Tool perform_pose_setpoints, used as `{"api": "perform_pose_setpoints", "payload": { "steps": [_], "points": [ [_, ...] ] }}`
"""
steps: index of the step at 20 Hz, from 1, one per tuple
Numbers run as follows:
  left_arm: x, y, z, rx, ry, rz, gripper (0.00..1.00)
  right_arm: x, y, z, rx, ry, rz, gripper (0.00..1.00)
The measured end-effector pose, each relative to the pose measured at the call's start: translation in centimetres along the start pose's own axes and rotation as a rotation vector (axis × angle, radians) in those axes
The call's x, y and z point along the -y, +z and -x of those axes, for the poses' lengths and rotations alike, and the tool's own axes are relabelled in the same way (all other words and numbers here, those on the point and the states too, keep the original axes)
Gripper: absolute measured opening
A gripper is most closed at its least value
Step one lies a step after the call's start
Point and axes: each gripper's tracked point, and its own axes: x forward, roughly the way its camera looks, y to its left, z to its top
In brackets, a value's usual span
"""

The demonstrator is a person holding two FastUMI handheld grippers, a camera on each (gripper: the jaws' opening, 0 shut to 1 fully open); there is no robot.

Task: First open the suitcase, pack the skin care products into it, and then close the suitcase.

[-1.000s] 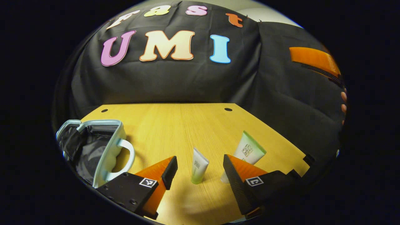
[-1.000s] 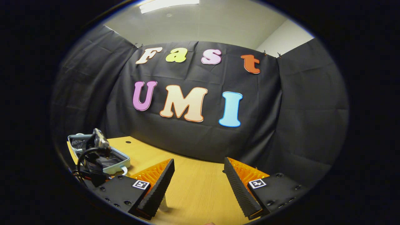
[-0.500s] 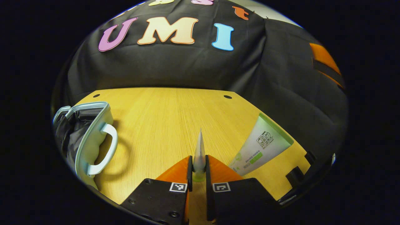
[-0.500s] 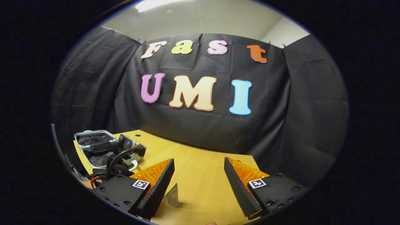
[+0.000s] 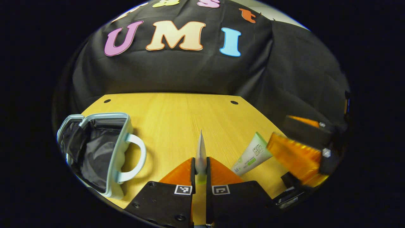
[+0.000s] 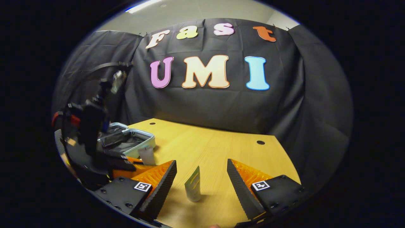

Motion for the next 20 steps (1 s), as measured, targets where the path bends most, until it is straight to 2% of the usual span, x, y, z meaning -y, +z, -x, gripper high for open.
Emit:
{"api": "perform_pose_setpoints", "payload": {
  "steps": [5,10,11,12,13,15,16,17,19,20],
  "points": [
    [-1.3,2.9,4.1,0.045,0.051,-0.004,0.08,-1.2,-5.0,-2.2,-0.102,0.036,-0.019,0.99],
    [-3.5,3.5,7.7,0.051,0.122,0.013,0.08,-1.5,-9.6,-4.7,-0.213,0.039,-0.046,0.99],
    [-4.2,3.2,8.2,0.039,0.137,0.017,0.08,-1.8,-10.1,-4.7,-0.225,0.042,-0.055,0.91],
    [-4.7,2.8,8.7,0.022,0.154,0.021,0.08,-1.9,-10.5,-4.7,-0.232,0.033,-0.066,0.89],
    [-5.3,2.4,9.1,0.008,0.172,0.025,0.08,-1.5,-10.8,-4.9,-0.231,0.010,-0.069,0.73],
    [-6.2,2.1,10.0,-0.007,0.194,0.035,0.08,-1.7,-10.6,-5.1,-0.236,0.013,-0.086,0.43],
    [-6.8,2.0,10.3,-0.011,0.204,0.035,0.08,-2.3,-10.8,-5.3,-0.255,0.035,-0.091,0.39],
    [-7.5,1.7,10.5,-0.021,0.214,0.039,0.08,-3.0,-10.8,-5.4,-0.276,0.061,-0.104,0.31],
    [-9.1,1.3,10.6,-0.045,0.227,0.053,0.08,-3.7,-10.6,-5.3,-0.314,0.081,-0.121,0.24],
    [-10.0,1.3,10.6,-0.052,0.237,0.054,0.08,-4.0,-10.1,-5.2,-0.320,0.083,-0.114,0.24]
  ]
}}
